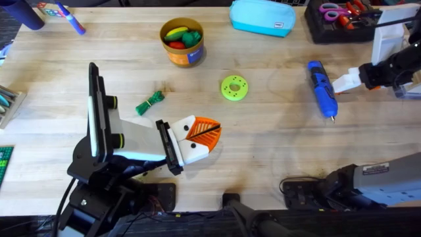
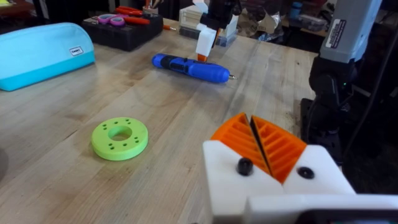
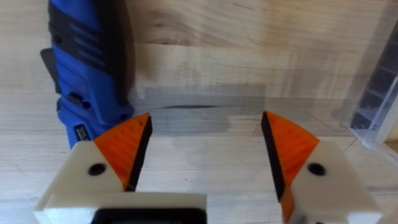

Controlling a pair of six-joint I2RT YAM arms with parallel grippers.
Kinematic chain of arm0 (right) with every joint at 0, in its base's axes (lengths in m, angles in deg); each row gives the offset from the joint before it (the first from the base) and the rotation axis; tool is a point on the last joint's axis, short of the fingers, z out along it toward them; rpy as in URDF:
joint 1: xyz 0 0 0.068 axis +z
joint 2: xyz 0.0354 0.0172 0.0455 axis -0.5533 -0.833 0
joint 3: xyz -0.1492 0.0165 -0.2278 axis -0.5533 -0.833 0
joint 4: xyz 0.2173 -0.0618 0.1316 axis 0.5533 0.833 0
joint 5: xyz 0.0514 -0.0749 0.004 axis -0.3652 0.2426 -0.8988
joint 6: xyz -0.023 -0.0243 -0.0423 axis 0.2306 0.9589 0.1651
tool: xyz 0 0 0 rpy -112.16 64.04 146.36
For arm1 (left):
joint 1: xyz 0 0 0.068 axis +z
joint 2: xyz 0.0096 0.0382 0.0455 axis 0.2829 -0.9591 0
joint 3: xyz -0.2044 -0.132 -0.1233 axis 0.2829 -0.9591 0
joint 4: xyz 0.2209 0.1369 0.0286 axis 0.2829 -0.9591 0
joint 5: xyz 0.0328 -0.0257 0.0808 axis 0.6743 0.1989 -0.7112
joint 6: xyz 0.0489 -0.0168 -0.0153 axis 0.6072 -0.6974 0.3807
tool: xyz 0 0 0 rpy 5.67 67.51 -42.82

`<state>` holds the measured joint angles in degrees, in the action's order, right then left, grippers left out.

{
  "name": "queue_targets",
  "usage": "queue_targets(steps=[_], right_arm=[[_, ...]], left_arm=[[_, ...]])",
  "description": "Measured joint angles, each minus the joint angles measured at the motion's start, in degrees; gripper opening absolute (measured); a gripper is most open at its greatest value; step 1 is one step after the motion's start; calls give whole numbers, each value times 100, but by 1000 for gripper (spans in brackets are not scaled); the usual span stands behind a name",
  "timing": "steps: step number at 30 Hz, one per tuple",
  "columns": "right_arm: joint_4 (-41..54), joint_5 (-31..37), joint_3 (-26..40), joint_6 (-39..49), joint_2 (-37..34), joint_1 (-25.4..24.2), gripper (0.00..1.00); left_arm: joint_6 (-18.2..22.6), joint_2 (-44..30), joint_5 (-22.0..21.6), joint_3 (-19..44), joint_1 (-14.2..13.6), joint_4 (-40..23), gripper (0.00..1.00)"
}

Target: Pick up the gripper from the table and insert it into the empty holder that is missing its gripper. Then pick up a screw, insert it into the mounting hole, and use the screwdriver to tighten it. Finally, clean up the table by picking up the vegetable and placing it into the bucket.

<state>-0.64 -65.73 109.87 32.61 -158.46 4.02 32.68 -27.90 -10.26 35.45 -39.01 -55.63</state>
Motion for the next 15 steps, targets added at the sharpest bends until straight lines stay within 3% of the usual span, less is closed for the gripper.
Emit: queue_targets(steps=[9, 15], right_arm=[[70, -263, 27, -314, -82, -22, 983], [68, -144, 38, -385, 362, 16, 983]], left_arm=[[-6, 0, -2, 0, 1, -7, 7], [-7, 0, -4, 0, 1, -7, 7]])
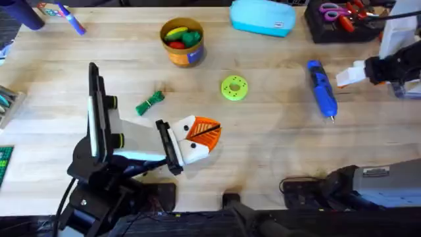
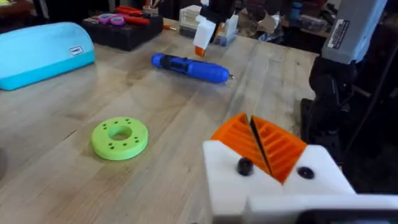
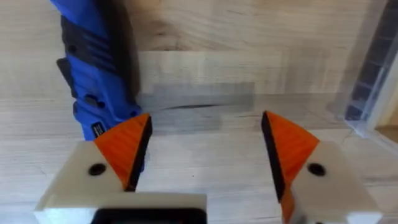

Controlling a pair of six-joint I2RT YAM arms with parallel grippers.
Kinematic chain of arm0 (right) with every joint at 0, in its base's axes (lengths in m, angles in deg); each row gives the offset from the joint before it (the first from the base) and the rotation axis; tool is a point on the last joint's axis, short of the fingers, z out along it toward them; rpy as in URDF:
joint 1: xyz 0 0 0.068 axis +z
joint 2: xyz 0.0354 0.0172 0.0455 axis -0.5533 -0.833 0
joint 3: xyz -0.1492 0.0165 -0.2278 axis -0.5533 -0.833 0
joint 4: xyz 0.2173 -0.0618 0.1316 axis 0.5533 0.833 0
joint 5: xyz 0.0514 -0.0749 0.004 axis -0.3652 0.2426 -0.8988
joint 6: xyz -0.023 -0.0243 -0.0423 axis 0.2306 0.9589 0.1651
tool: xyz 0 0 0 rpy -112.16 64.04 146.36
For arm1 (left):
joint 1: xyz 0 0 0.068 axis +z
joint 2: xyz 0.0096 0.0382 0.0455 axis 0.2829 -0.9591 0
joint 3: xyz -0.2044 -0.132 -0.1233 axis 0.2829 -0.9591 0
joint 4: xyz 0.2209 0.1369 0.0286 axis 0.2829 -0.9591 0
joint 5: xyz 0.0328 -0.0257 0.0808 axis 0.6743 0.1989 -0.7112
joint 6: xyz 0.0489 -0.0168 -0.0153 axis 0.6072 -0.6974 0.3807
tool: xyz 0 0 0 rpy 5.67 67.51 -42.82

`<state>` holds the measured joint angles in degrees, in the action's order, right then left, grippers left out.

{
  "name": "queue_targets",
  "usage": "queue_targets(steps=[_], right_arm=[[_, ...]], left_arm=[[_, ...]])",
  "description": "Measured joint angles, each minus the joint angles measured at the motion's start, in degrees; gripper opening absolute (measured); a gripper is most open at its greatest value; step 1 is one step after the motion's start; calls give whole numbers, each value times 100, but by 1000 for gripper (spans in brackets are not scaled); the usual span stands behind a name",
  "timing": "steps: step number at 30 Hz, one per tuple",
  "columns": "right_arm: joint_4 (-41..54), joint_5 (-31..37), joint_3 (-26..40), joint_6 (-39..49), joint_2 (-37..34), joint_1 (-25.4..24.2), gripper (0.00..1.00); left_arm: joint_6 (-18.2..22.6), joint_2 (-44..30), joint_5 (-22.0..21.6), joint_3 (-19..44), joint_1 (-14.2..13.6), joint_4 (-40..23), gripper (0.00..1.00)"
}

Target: Pick up the gripper from the table and insert it into the empty holder that is missing its gripper. Then pick up a screw, insert it into the mounting hole, and use the screwdriver to tighten it. Finally, clean up the table by picking up the vegetable and placing it into the bucket.

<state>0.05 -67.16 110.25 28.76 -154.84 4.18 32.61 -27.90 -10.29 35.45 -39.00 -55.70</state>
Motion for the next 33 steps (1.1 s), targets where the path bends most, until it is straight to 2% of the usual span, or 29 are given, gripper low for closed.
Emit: queue_targets(steps=[3, 6, 10, 14, 22, 33], right_arm=[[-4, -149, 27, 4, 276, 4, 983], [-8, -610, 42, 70, 391, 22, 983], [-204, -1212, 45, 143, 284, 152, 983], [-512, -1536, 49, 171, -23, 407, 983], [-1003, -1713, 50, -17, -598, 710, 983], [-511, -1540, 132, -344, -949, 847, 983]], left_arm=[[2, 0, 1, 0, 0, 0, 7], [2, 0, -1, 0, 0, 0, 7], [2, 0, 1, 0, 0, 0, 7], [1, 0, 0, 0, 0, 0, 7], [0, 0, 0, 0, 0, 0, 7], [0, 0, 0, 0, 0, 0, 7]])
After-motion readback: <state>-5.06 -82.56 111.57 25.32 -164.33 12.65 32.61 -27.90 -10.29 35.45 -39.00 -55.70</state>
